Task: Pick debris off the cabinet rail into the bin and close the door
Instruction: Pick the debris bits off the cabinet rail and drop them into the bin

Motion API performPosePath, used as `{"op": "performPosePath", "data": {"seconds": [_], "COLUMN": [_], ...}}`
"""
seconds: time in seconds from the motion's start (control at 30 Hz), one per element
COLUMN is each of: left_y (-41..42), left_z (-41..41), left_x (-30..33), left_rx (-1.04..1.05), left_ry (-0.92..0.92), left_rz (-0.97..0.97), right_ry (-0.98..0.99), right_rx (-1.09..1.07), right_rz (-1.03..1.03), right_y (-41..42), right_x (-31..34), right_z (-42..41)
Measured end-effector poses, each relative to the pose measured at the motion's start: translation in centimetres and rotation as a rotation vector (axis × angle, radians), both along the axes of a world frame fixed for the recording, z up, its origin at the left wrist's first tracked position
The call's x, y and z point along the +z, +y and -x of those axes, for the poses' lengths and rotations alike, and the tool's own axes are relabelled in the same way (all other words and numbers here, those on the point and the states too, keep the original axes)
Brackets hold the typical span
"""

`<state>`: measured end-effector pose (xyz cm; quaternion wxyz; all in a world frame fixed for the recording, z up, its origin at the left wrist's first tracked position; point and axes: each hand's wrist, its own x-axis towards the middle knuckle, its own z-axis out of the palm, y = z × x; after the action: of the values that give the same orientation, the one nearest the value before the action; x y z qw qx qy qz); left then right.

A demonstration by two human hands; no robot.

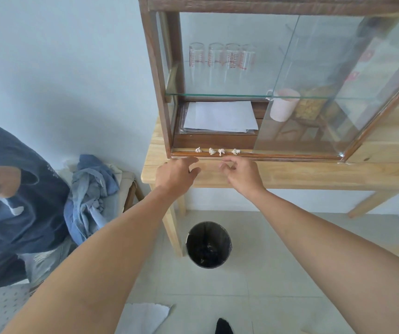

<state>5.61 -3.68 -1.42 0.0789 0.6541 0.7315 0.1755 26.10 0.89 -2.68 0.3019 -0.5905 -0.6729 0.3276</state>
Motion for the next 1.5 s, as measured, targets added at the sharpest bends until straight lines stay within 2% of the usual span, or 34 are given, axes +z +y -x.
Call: {"op": "performPosePath", "data": {"seconds": [0.33,0.7,1.13,1.3,1.5], "left_y": [5.2,5.4,-0.7,-3.8,-5.6], "left_z": [0.0,0.3,-1.5,-2.6,-4.0], "left_x": [-1.5,-1.5,-1.1,-2.7,-6.4], "left_rx": [0.070,0.084,-0.018,-0.058,-0.057], "left_ry": [-0.040,-0.108,-0.155,-0.193,-0.169], "left_rz": [-0.070,-0.157,-0.153,-0.108,0.006], "right_ry": [-0.008,0.036,0.047,-0.033,-0.155], "right_rx": [0.053,0.006,-0.030,0.004,0.019], "right_rz": [0.030,0.000,0.032,0.027,0.129], "right_y": [4.7,4.0,-1.2,-4.0,-6.4], "right_x": [-0.5,-0.9,-1.1,-2.9,-7.4], "right_z": [3.4,2.9,0.6,-0.6,-2.8]}}
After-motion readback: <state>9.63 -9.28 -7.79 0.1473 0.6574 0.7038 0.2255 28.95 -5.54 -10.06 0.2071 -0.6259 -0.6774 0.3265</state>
